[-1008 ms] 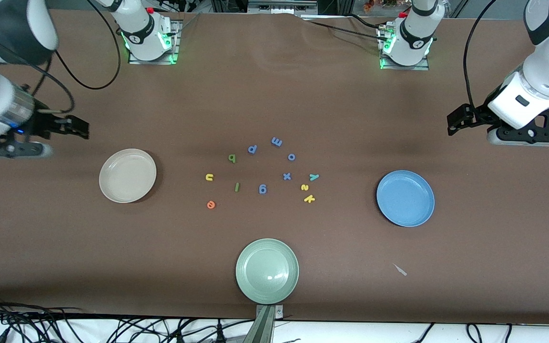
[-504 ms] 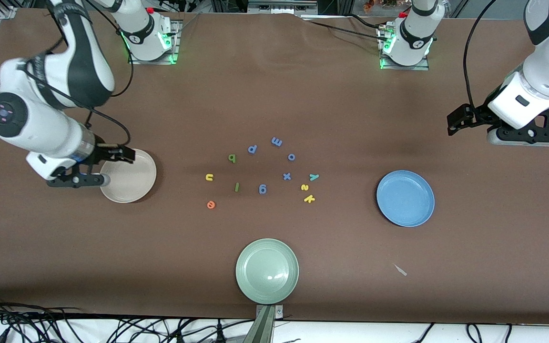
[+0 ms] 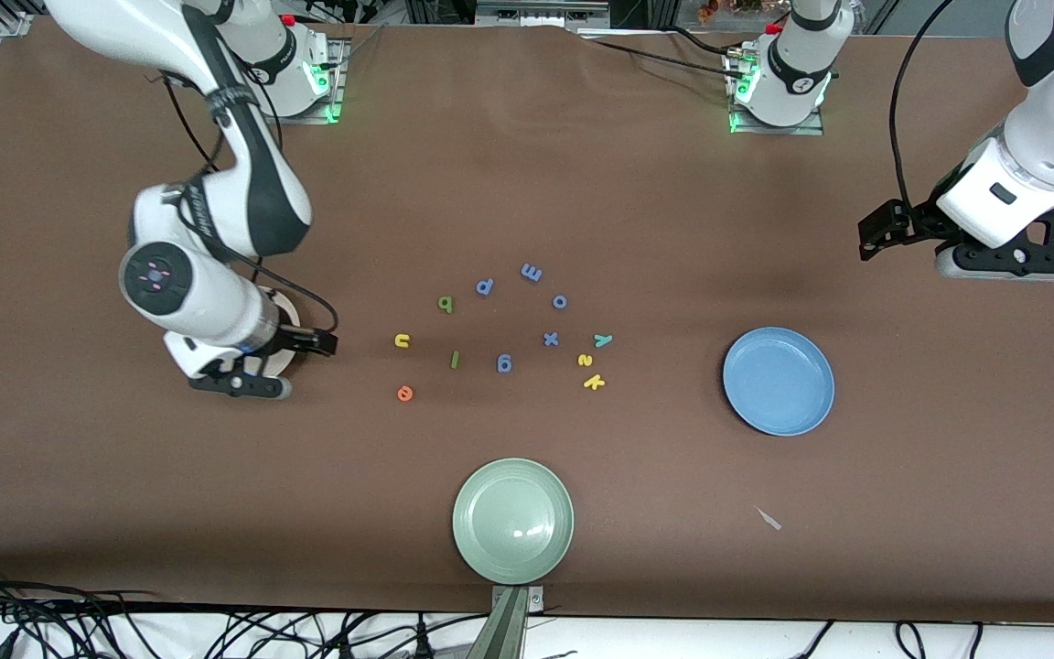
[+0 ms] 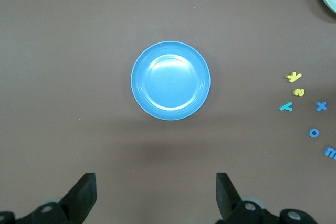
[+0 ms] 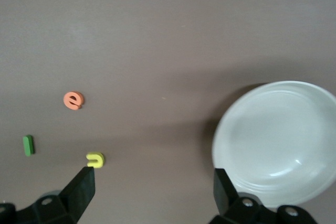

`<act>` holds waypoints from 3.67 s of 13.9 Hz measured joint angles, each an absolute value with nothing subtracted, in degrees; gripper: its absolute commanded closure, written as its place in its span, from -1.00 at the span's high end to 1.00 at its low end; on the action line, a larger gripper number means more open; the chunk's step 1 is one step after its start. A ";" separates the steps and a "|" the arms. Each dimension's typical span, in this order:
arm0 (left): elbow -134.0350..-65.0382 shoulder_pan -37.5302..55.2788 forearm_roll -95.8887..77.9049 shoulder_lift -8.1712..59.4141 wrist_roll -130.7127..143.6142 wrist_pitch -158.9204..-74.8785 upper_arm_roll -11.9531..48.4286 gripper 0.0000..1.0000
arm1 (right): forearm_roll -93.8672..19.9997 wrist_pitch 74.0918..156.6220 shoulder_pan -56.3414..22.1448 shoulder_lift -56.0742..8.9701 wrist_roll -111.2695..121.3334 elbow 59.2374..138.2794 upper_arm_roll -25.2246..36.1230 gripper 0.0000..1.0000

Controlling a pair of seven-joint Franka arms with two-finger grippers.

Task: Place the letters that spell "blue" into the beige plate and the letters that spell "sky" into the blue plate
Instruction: 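Reach the right gripper to the orange letter e and grasp it, then carry the orange e onto the beige plate and open the right gripper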

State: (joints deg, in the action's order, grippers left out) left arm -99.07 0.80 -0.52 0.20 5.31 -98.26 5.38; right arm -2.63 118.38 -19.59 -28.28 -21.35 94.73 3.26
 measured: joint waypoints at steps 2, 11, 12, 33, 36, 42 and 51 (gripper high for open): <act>-99.07 0.80 -0.52 0.20 5.31 -98.26 5.38 1.00 | -2.89 119.41 -21.47 -32.82 -22.87 91.49 3.11 1.00; -99.07 0.80 -0.52 0.20 5.31 -98.26 5.39 1.00 | -2.92 133.43 -26.55 -45.41 -31.15 86.30 2.93 1.00; -99.07 0.80 -0.52 0.20 5.31 -98.26 5.38 1.00 | -2.92 133.82 -26.95 -46.25 -31.31 86.03 2.93 1.00; -99.07 0.80 -0.52 0.20 5.31 -98.26 5.39 1.00 | -2.96 122.25 -25.51 -42.04 -21.65 83.39 7.73 -0.63; -99.07 0.80 -0.52 0.20 5.31 -98.26 5.39 1.00 | -3.02 122.09 -24.81 -35.27 -13.20 92.63 12.12 -0.62; -99.07 0.80 -0.52 0.20 5.31 -98.26 5.39 1.00 | -6.38 122.55 -24.74 -23.91 1.92 110.03 20.65 -0.56; -99.07 0.80 -0.52 0.20 5.31 -98.26 5.39 1.00 | -9.88 122.34 -26.05 -23.54 2.28 111.48 22.67 1.00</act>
State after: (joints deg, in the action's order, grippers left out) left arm -99.07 0.80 -0.52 0.20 5.31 -98.26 5.39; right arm -9.88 122.34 -26.05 -23.54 2.28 111.48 22.67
